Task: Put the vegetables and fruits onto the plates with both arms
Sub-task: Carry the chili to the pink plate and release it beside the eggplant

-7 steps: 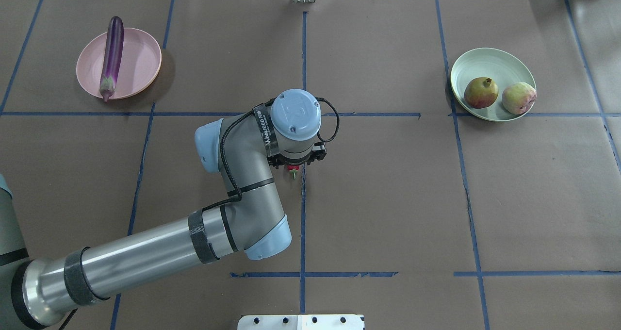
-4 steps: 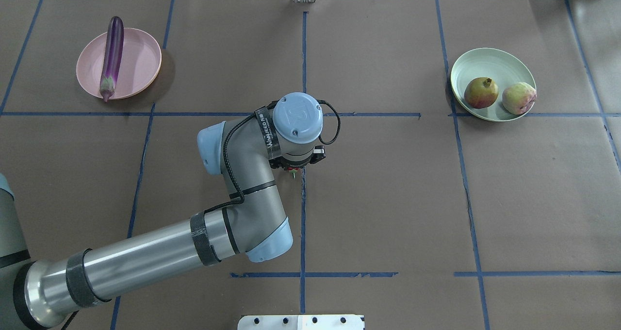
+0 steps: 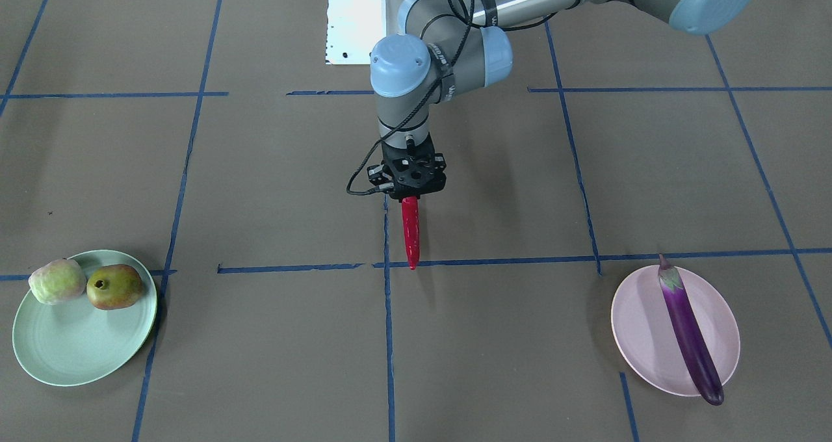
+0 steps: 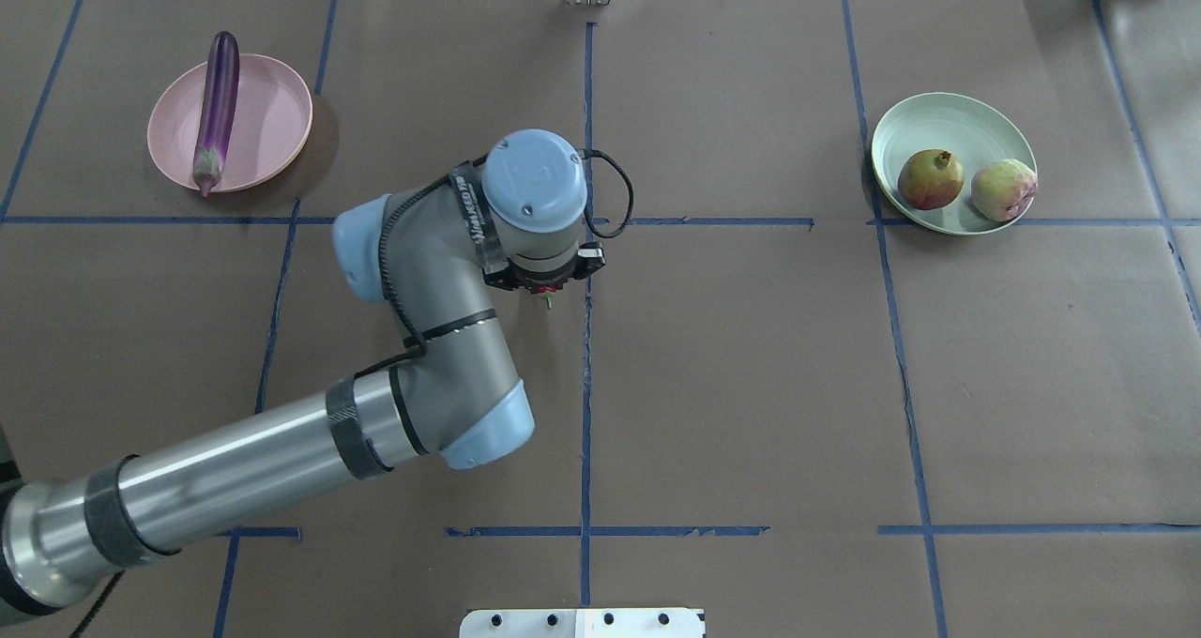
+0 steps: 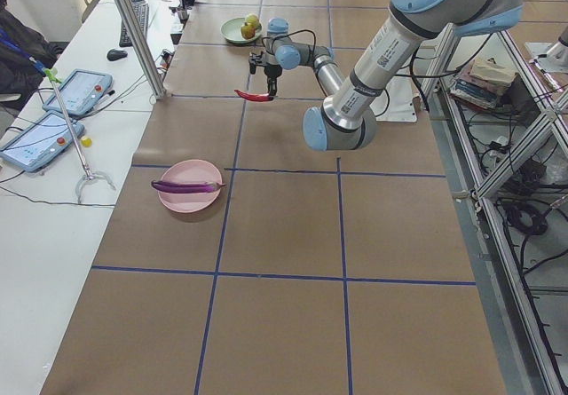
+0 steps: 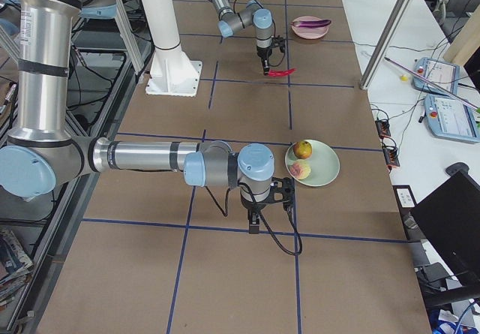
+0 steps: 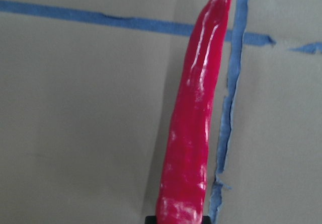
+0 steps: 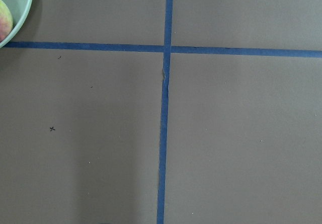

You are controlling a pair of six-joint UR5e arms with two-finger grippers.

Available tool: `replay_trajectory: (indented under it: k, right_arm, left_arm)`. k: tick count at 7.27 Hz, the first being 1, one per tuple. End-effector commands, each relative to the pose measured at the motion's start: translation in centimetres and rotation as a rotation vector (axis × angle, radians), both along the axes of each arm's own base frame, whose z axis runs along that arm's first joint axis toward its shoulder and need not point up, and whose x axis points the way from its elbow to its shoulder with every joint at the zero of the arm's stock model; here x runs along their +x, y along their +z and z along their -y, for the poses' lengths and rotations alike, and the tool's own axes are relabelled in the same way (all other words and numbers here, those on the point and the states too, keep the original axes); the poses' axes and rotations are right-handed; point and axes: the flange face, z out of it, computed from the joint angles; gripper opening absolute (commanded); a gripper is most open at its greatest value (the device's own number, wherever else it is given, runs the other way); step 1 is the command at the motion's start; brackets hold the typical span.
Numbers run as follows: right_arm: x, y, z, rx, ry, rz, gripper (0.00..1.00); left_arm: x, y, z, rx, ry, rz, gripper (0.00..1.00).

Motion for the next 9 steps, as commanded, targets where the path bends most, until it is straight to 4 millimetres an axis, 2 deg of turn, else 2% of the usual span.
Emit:
replay_trajectory:
  k: [1,2,3,4,5,6,7,8,9]
  right_arm:
    - [0.0,0.1,0.0,-0.002,0.0,0.0,1.0]
    - [0.0,0.1,0.0,-0.002,0.0,0.0,1.0]
    - [-0.1,0.1,0.0,-0.003,-0.001,0.0,1.0]
    - [-0.1,0.1,-0.1,-0.003,-0.001,0.0,1.0]
    - [-0.1,0.1,-0.1,-0.002,-0.002,0.0,1.0]
    - [-0.1,0.1,-0.1,-0.003,-0.001,0.0,1.0]
    - [-0.1,0.1,-0.1,-0.003,-0.001,0.0,1.0]
    - [0.0,0.2,-0.1,-0.002,-0.002,-0.002,1.0]
    - [0.0,0.2,-0.1,-0.002,-0.002,-0.002,1.0]
  left_arm:
    - [-11.9,9.0,6.4,-0.091,-0.041,0.019,0.0]
    - [-17.3,12.6,9.9,-0.036,0.004,0.068,0.0]
    - [-22.2,17.5,13.7,-0.028,0.028,0.131,0.0]
    - [-24.0,21.7,16.1,-0.056,0.066,0.168,0.0]
    - [-25.4,24.3,17.5,-0.073,0.083,0.201,0.0]
    - [-25.8,26.0,17.9,-0.087,0.1,0.22,0.12]
    - [-25.9,25.8,18.1,-0.069,0.114,0.219,0.99]
    - [-26.0,25.6,18.1,-0.048,0.155,0.205,1.0]
    - [-28.6,24.9,19.0,-0.021,0.202,0.148,1.0]
